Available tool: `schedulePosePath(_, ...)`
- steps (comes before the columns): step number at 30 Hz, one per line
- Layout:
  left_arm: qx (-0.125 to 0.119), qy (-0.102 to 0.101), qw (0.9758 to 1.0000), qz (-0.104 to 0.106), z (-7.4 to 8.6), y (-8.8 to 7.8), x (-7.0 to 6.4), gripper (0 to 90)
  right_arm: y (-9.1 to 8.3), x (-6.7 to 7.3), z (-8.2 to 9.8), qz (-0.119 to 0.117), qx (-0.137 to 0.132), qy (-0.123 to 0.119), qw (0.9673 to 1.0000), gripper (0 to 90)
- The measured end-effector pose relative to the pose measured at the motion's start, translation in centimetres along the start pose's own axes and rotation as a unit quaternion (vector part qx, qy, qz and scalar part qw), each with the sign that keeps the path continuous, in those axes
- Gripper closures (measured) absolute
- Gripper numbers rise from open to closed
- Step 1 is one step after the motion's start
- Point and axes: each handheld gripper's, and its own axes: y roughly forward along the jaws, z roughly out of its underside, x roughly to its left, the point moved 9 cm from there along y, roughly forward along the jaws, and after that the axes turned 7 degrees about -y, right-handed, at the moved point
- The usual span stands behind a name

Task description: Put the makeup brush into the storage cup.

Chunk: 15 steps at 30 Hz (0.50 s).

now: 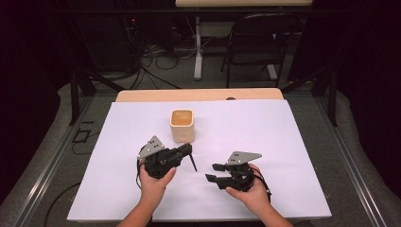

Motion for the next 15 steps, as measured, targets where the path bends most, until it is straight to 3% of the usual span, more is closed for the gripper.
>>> schedulePosePath(9, 0.0, 0.021, 0.9995, -0.026, -0.18, -0.2, 0.51, 83.4, -0.16, -0.3, 0.1, 0.003, 0.002, -0.002, 1.0, 48.2)
schedulePosePath(15, 0.001, 0.02, 0.9995, -0.026, -0.26, -0.24, 0.71, 83.4, -0.28, -0.62, 0.2, 0.007, 0.0, 0.0, 1.0, 47.3)
